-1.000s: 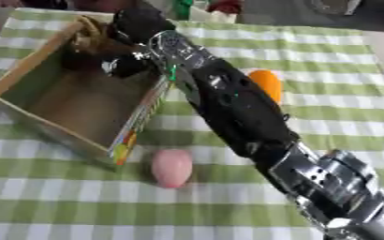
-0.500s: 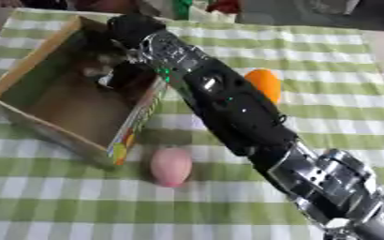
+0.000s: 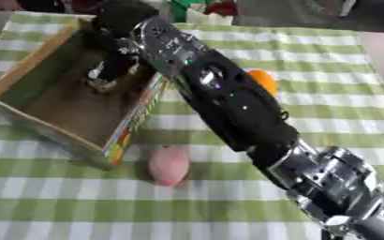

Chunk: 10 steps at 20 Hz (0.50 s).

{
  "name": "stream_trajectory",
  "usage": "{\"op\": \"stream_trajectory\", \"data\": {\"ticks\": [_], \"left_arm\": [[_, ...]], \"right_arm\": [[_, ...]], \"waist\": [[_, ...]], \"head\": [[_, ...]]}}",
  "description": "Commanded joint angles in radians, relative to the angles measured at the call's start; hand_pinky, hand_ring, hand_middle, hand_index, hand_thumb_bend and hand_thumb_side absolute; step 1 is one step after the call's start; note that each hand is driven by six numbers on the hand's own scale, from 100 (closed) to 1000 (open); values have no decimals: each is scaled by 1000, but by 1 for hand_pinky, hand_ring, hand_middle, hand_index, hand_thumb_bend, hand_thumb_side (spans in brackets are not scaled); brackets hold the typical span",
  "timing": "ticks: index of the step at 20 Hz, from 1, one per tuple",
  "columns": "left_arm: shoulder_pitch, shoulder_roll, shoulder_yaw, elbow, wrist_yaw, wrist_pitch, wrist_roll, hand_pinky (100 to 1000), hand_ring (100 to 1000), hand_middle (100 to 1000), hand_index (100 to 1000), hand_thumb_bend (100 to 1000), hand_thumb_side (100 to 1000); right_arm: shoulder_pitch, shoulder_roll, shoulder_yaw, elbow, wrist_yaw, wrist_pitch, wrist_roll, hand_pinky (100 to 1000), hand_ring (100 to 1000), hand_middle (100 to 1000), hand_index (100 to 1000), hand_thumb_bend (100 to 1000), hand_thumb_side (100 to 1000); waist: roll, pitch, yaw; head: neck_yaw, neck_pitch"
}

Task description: Pick up objects on the table and place them in the box.

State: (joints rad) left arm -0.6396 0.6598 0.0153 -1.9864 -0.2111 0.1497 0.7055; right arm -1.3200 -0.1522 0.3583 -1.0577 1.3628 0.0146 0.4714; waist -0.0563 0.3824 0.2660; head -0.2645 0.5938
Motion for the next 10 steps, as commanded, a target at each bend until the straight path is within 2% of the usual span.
{"op": "stream_trajectory", "data": {"ticks": [1,4,5,10], "left_arm": [[-3,22,13,-14,2,1,0,768,762,787,883,137,1000],[6,26,15,-14,0,2,0,765,761,787,883,140,1000],[10,28,16,-14,-1,3,1,765,761,787,883,139,1000],[27,36,20,-14,-4,6,3,765,762,787,883,138,1000]], "right_arm": [[-32,-29,-12,-83,-41,12,-21,834,946,856,839,389,863],[-34,-63,-12,-147,-80,19,-42,833,941,850,841,342,879],[-32,-78,-10,-169,-93,16,-38,833,941,850,841,352,881],[-6,-160,4,-263,-159,-6,20,839,942,849,851,358,882]], "waist": [[15,-33,-1],[18,-42,-10],[18,-45,-14],[19,-57,-32]], "head": [[7,7],[22,19],[28,23],[56,45]]}}
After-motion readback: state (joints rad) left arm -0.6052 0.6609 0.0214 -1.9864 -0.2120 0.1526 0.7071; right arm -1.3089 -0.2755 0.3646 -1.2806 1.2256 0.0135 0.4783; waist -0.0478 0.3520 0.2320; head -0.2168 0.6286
